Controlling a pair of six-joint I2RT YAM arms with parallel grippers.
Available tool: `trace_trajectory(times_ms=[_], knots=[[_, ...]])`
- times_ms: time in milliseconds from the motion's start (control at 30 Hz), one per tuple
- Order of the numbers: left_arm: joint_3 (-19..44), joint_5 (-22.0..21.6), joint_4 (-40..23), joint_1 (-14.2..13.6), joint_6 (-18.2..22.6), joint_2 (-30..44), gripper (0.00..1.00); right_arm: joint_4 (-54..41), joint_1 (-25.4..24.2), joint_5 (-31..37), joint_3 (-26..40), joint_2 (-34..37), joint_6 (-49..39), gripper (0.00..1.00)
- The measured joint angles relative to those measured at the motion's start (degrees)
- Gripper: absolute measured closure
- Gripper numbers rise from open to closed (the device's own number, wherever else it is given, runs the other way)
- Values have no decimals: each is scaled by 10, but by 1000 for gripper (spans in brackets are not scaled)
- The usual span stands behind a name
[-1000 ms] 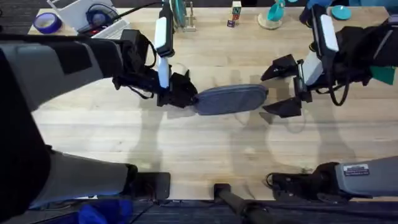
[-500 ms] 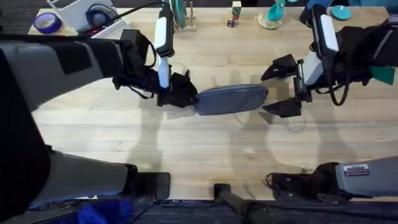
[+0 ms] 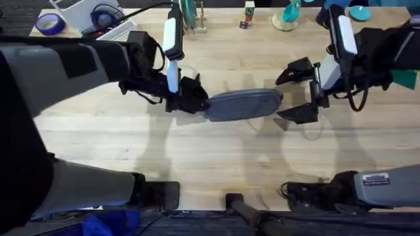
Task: Unzip the bag, pick up the pens from the table one at a time and place them inside, then zip the bag closed.
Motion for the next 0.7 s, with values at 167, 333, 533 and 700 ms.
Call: trace_trajectory(times_ms=[167, 333, 533, 700], knots=[[0, 0, 0, 0, 0, 0, 959, 0, 0, 0, 0, 0, 0, 5], [0, 0, 0, 0, 0, 0, 959, 0, 0, 0, 0, 0, -11, 5], [0, 0, 0, 0, 0, 0, 959, 0, -3, 0, 0, 0, -17, 5], [0, 0, 0, 0, 0, 0, 958, 0, -13, -1, 0, 0, -21, 5]])
